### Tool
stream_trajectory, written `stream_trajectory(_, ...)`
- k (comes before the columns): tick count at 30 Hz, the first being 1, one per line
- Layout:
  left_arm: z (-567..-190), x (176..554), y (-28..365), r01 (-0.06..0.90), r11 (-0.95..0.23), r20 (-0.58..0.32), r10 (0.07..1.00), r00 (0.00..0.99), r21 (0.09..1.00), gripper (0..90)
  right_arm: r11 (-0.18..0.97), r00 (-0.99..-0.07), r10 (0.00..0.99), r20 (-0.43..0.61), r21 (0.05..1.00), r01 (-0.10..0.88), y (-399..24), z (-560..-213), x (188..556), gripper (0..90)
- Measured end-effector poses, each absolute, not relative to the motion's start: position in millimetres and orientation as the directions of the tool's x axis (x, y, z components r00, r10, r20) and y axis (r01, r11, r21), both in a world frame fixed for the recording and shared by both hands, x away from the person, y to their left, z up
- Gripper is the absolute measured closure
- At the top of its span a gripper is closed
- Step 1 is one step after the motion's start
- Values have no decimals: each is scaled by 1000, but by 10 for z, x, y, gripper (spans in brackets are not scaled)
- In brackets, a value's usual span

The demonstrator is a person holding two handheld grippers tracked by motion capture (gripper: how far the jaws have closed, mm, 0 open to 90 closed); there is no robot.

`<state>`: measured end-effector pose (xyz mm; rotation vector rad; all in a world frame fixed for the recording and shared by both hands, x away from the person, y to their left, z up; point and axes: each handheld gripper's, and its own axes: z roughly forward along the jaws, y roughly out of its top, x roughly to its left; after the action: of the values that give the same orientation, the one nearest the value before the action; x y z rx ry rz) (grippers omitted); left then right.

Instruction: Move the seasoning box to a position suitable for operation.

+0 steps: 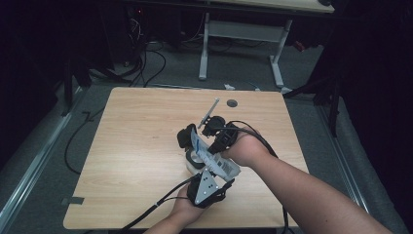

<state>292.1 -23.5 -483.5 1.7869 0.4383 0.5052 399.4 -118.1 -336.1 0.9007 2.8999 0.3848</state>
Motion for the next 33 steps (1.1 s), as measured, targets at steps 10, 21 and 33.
stream_trajectory(10,-4824,2924,-224,34,-256,113,538,835,966,544,798,-827,562,-3,264,542,-1163,-3344,3996,898)
stream_trajectory(21,-4816,2930,-221,32,-254,115,540,834,967,544,797,-827,563,-5,267,541,-1156,-3334,3998,898)
stream_trajectory(33,-4804,2936,-230,33,-252,113,542,833,967,544,797,-826,563,-6,267,541,-1153,-3338,4007,899)
